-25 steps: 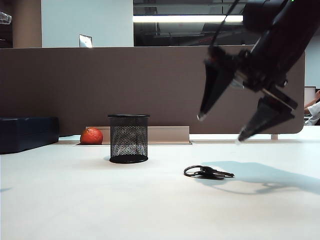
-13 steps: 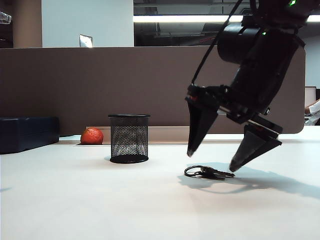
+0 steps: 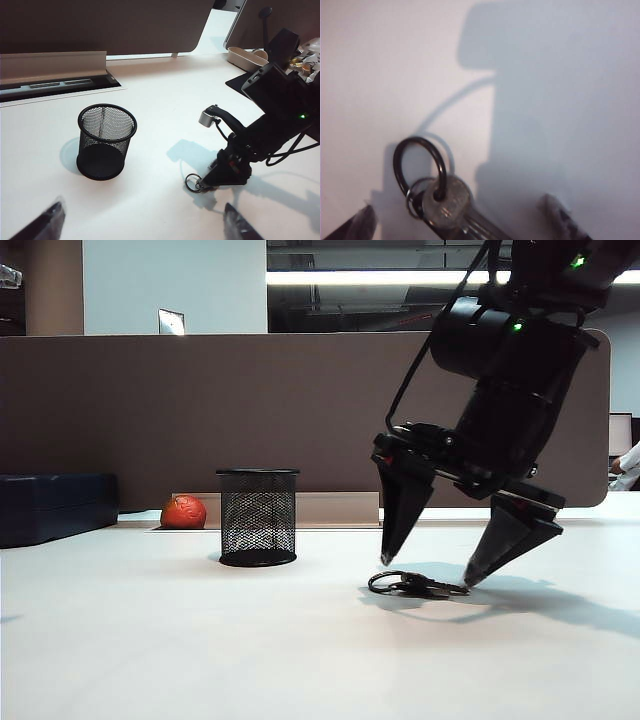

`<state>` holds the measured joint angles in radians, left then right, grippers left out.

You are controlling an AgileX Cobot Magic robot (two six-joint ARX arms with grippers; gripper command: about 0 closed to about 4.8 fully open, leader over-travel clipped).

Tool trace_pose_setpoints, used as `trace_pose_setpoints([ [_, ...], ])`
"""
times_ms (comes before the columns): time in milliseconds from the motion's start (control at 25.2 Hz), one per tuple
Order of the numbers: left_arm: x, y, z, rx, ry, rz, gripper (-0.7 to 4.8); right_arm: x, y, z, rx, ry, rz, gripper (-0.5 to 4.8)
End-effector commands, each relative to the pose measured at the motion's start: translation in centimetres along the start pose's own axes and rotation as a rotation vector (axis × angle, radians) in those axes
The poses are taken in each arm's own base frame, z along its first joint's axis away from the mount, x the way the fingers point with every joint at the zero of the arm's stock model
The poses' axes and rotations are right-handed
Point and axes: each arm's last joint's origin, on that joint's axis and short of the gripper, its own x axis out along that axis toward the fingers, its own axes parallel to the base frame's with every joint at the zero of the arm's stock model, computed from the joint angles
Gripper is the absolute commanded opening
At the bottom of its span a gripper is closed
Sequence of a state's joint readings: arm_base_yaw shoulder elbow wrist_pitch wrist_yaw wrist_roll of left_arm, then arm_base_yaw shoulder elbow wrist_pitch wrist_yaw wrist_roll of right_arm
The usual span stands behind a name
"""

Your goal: Pick up a bunch of keys from the table, then put them into the black basket.

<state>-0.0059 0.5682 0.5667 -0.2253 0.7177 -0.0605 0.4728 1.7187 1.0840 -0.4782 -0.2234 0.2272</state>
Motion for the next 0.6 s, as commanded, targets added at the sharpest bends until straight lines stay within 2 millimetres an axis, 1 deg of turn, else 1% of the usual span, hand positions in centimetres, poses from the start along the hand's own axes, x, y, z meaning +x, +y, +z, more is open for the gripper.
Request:
trace_pose_setpoints([
  [40, -0.1, -0.1, 0.3, 0.016, -0.013, -0.002, 4.09, 0.0, 0.6, 0.5, -0.006, -0.049, 0.018, 4.79],
  [199, -0.1, -0.1, 0.3, 0.016, -0.013, -0.002, 4.09, 0.4, 1.1, 0.4, -0.024, -0.051, 0.020, 4.79],
  [278, -0.1, -0.1, 0.3, 0.015, -0.013, -0.002, 4.08, 0.9, 1.2, 0.3, -0.028, -0.037, 0.020, 4.79],
  [318, -0.1, -0.1, 0.3, 0.016, -0.013, -0.001, 4.08, 1.5, 1.4, 0.1, -0.024, -0.016, 0.018, 4.79],
  [397, -0.1, -0.1, 0.3, 0.016, -0.013, 0.000, 4.08, 2.4, 1.4, -0.2, -0.014, 0.015, 0.015, 4.18],
  [516, -0.1, -0.1, 0.3, 0.016, -0.014, -0.001, 4.08, 3.1, 1.6, -0.5, -0.018, 0.043, 0.011, 3.55],
  [596, -0.1, -0.1, 0.3, 0.016, -0.014, -0.001, 4.08, 3.2, 1.5, -0.7, -0.015, 0.061, 0.008, 3.53],
])
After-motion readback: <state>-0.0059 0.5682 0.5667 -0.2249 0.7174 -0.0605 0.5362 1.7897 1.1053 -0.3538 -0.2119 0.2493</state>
